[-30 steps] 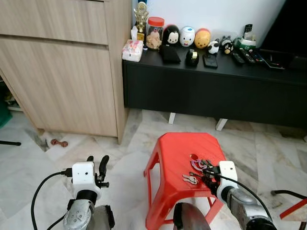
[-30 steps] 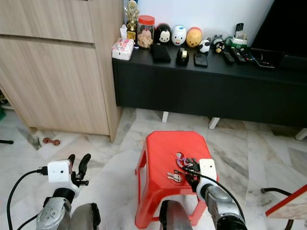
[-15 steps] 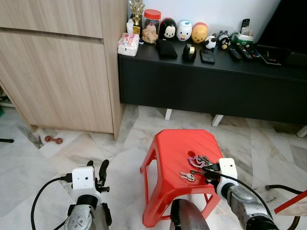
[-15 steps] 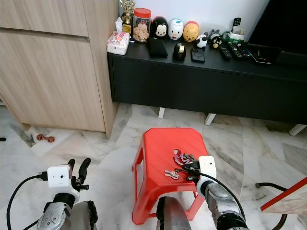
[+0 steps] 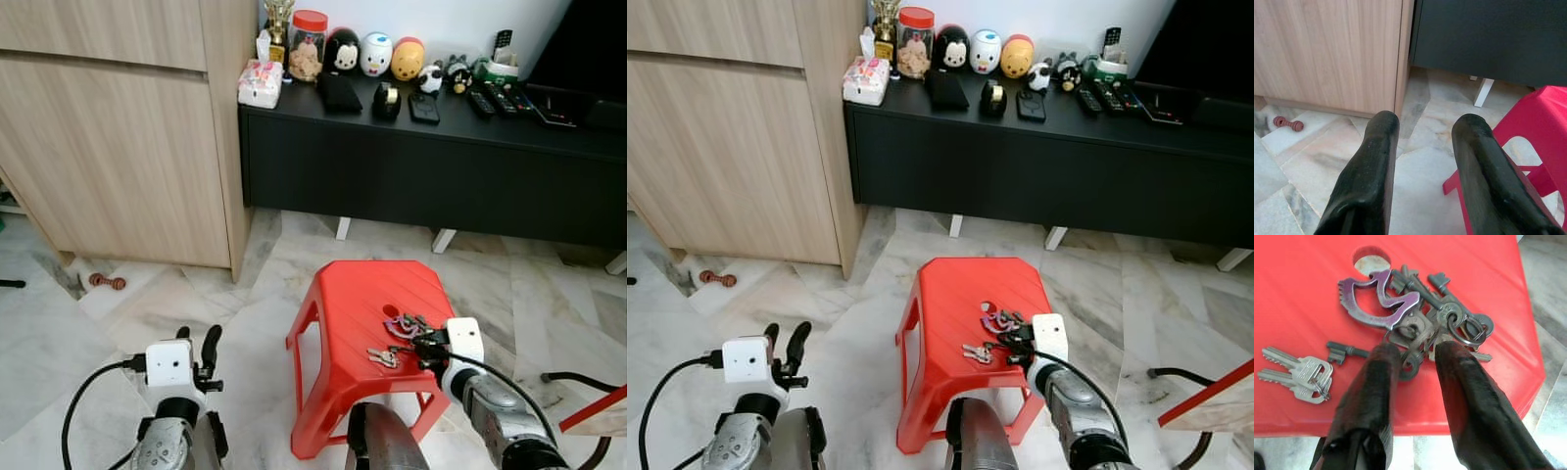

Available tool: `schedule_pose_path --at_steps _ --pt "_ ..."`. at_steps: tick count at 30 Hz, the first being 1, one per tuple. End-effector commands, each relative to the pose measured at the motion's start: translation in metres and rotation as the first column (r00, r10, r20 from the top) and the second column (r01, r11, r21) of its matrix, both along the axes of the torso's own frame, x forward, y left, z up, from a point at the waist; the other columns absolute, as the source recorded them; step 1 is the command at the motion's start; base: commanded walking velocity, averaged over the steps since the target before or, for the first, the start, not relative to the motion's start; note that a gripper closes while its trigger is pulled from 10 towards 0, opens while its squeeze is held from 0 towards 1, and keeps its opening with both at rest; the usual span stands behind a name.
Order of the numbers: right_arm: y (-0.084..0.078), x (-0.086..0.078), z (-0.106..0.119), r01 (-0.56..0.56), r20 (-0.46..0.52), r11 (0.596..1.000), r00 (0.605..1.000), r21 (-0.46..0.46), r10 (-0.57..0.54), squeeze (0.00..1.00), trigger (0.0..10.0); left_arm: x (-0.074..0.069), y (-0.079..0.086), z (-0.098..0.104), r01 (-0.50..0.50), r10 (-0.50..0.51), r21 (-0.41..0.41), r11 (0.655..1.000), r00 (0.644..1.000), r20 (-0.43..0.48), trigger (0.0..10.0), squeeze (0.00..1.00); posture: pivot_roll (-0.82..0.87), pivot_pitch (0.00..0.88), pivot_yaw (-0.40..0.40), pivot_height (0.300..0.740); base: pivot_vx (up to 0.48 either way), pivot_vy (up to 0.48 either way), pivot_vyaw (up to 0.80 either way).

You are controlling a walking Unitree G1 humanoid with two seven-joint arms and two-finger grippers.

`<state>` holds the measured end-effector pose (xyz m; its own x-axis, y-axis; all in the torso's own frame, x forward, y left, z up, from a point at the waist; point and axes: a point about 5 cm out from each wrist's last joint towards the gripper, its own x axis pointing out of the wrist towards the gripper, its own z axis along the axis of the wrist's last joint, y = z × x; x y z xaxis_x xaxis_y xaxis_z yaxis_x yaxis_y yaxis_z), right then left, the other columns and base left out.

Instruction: Hang keys on a hook

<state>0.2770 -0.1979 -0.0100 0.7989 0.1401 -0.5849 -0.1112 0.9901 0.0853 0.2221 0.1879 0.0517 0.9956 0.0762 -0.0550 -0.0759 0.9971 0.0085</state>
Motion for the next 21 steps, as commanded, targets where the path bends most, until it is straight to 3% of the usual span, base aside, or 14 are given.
schedule_pose_path --at_steps 1,4,5,7,9,10,11,21 --pt "-0.010 0.001 0.003 0.031 0.023 0.999 0.999 -0.015 -0.030 0.00 10.0 -0.002 -0.007 0.000 0.023 -0.023 0.008 1.000 1.000 -0.001 10.0 0.00 -0.04 0.091 -0.175 0.589 0.000 0.000 0.00" --pt "-0.010 0.003 0.006 0.041 0.045 0.999 0.998 0.002 -0.041 0.00 10.0 -0.003 -0.007 0.000 0.024 -0.024 0.008 1.000 1.000 -0.001 10.0 0.00 -0.04 0.093 -0.177 0.589 0.000 0.000 0.00" --pt "-0.012 0.003 0.007 0.047 0.054 0.999 0.997 0.007 -0.048 0.96 10.0 -0.004 -0.007 0.000 0.025 -0.025 0.008 1.000 1.000 -0.002 10.0 0.00 -0.04 0.099 -0.180 0.589 0.000 0.000 0.00" --pt "-0.012 0.003 0.007 0.045 0.052 0.999 0.998 0.000 -0.045 1.00 10.0 -0.004 -0.008 -0.001 0.026 -0.026 0.007 1.000 1.000 -0.003 10.0 0.00 -0.04 0.101 -0.181 0.589 0.000 0.000 0.00" --pt "-0.012 0.003 0.006 0.042 0.049 0.999 0.998 -0.012 -0.041 0.98 10.0 -0.005 -0.009 -0.001 0.029 -0.028 0.006 1.000 1.000 -0.005 10.0 0.00 -0.04 0.108 -0.184 0.589 0.000 0.000 0.00" --pt "-0.012 0.003 0.006 0.038 0.046 0.999 0.998 -0.016 -0.038 0.16 10.0 -0.006 -0.010 -0.001 0.030 -0.030 0.005 1.000 1.000 -0.006 10.0 0.00 -0.04 0.112 -0.184 0.589 0.000 0.000 0.00" --pt "-0.012 0.002 0.005 0.036 0.044 0.999 0.998 -0.019 -0.035 0.00 10.0 -0.007 -0.010 -0.002 0.031 -0.031 0.005 0.999 0.999 -0.008 10.0 0.00 -0.04 0.113 -0.185 0.589 0.000 0.000 0.00" --pt "-0.013 0.001 0.005 0.022 0.043 0.999 0.999 -0.023 -0.021 0.00 10.0 -0.012 -0.014 -0.004 0.035 -0.035 0.000 0.999 0.999 -0.017 10.0 0.00 -0.04 0.136 -0.204 0.589 0.000 0.000 0.00"
